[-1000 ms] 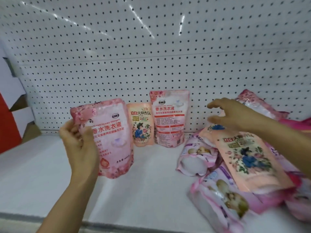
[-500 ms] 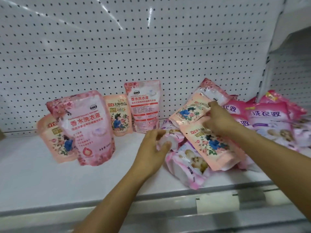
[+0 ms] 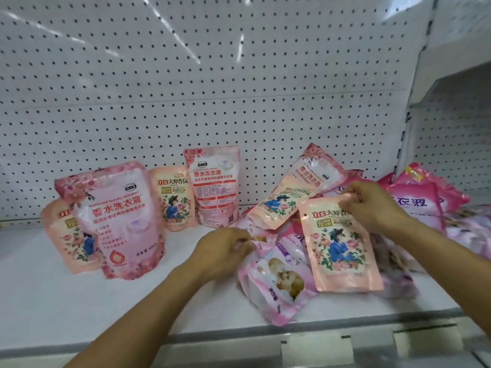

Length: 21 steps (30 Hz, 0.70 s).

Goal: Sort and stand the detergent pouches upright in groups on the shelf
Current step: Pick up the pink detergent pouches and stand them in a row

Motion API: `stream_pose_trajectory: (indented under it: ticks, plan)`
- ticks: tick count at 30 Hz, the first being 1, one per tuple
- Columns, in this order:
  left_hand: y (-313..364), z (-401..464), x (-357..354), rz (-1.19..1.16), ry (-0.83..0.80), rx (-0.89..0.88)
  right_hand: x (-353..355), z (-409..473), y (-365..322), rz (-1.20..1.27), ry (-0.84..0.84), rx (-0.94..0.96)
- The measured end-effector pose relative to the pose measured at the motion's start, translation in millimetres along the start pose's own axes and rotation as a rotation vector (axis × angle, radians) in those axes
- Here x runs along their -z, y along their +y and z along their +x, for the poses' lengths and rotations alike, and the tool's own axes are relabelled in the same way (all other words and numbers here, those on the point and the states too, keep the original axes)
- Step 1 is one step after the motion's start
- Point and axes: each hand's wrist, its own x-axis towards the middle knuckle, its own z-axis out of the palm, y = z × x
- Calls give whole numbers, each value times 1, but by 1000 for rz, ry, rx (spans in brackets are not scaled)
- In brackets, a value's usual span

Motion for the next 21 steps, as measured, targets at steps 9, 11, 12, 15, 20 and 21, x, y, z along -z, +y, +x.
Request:
stream_pose_trajectory:
  ticks: [9, 11, 12, 15, 20, 21]
  plan:
    - [55, 89, 4, -465, 10, 139, 30, 31, 22, 97, -135, 42]
    - [50, 126, -8, -275, 124, 204, 35, 34, 27, 125, -167, 56]
    - [49, 141, -12, -198, 122, 265, 36, 35, 29, 134, -181, 66]
    - [45, 172, -24, -249, 19, 410, 37, 41, 36, 139, -208, 94]
    - [58, 176, -11, -716, 22, 536, 36, 47, 42, 152, -236, 108]
    - [60, 174, -7, -748, 58, 533, 35, 47, 42, 167, -241, 109]
